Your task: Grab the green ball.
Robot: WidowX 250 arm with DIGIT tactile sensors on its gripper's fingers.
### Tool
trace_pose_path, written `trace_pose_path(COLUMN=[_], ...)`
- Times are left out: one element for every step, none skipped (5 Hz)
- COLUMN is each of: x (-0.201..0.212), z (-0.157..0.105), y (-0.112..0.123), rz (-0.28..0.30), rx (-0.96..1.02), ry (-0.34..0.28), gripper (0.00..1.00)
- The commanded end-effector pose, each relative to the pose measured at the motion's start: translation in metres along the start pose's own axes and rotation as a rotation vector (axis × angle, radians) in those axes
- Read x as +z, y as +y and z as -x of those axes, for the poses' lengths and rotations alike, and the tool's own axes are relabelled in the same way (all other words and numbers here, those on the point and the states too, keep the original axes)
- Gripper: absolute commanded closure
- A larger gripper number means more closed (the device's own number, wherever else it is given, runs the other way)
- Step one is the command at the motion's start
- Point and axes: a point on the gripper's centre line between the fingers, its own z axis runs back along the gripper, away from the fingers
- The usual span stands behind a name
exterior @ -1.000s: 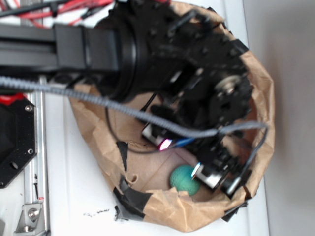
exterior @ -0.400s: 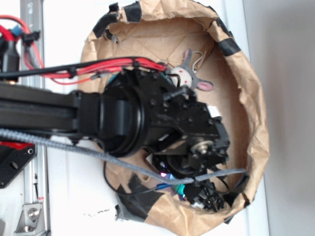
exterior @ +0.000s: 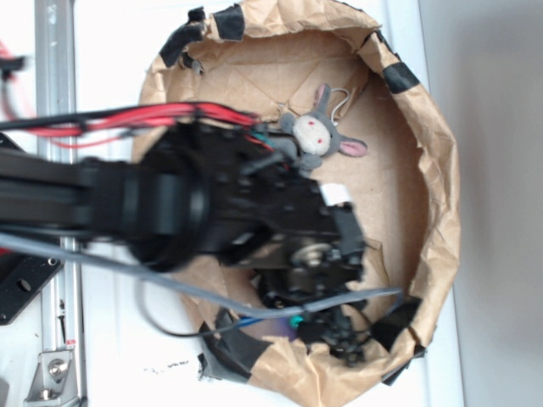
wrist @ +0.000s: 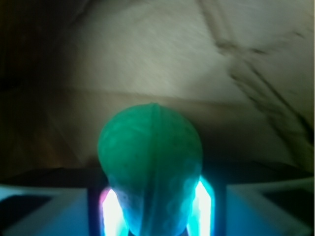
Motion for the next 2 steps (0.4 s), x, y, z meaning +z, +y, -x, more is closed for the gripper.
trace_pose_path(x=[0.12, 0.161], z=[-0.027, -0.027], y=[0.032, 0.039], rz=[0.071, 0.034], rx=[0.031, -0.054], ry=[-0.264, -0.27], gripper=[1.0, 1.0])
